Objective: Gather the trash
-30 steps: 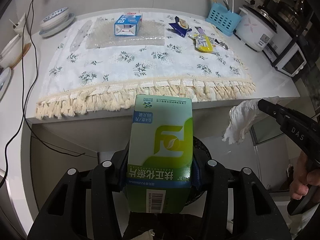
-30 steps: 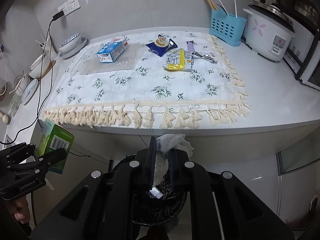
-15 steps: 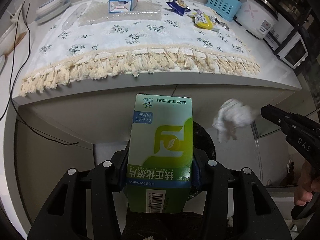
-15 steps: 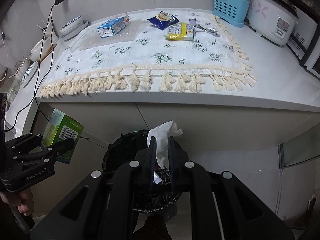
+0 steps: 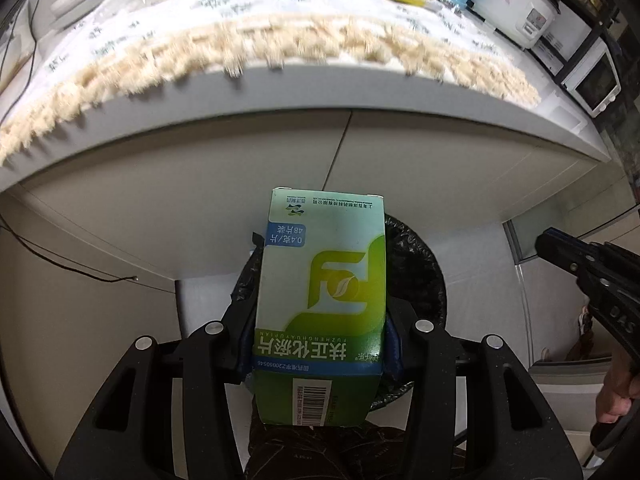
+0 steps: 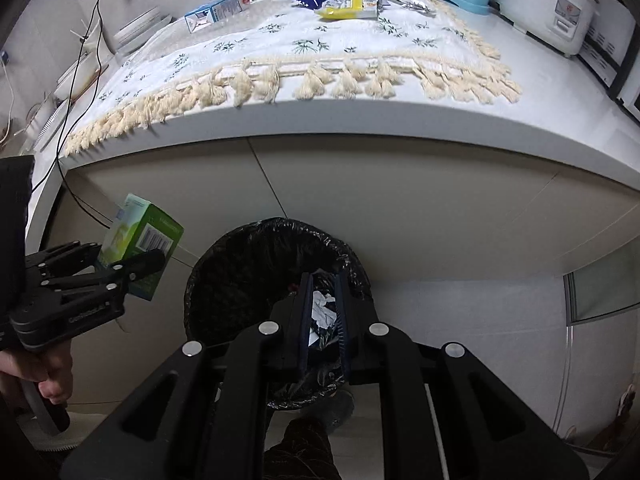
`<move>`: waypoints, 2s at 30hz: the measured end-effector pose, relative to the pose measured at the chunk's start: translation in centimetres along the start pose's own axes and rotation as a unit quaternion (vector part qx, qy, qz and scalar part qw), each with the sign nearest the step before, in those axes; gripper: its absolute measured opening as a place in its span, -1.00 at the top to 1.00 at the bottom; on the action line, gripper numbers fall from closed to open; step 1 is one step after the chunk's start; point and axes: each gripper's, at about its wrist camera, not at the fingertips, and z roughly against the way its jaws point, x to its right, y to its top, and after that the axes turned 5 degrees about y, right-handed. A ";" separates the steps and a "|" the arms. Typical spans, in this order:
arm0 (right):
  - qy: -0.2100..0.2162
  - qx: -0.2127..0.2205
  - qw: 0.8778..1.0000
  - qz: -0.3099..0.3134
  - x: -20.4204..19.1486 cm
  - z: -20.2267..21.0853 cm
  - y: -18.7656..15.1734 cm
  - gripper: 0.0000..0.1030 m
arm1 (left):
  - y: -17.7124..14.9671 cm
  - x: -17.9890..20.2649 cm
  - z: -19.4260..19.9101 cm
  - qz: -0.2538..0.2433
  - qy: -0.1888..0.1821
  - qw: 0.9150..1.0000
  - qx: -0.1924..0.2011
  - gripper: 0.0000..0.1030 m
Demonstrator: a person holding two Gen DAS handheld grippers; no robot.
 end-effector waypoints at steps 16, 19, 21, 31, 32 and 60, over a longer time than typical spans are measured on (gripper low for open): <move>-0.014 -0.023 0.999 -0.040 2.0 -1.1 -3.3 0.79 | -2.7 0.6 -5.5 -0.020 0.013 0.999 -0.021 0.08; -0.018 -0.023 0.999 -0.042 2.3 -0.9 -3.5 0.79 | -2.7 1.4 -6.7 -0.028 0.015 0.999 -0.025 0.08; -0.021 -0.024 0.999 -0.043 2.4 -0.7 -3.7 0.79 | -2.7 2.1 -7.3 -0.034 0.015 0.999 -0.030 0.08; -0.030 -0.032 0.997 -0.056 3.0 -0.6 -4.5 0.79 | -3.2 5.2 -9.0 -0.070 0.003 0.997 -0.045 0.07; -0.030 -0.032 0.997 -0.057 3.0 -0.6 -4.6 0.79 | -3.3 5.2 -9.1 -0.071 0.000 0.996 -0.046 0.07; 0.009 -0.066 0.998 0.008 -2.4 -7.8 -1.0 0.79 | -0.8 -1.5 0.6 0.035 0.013 0.998 0.050 -0.89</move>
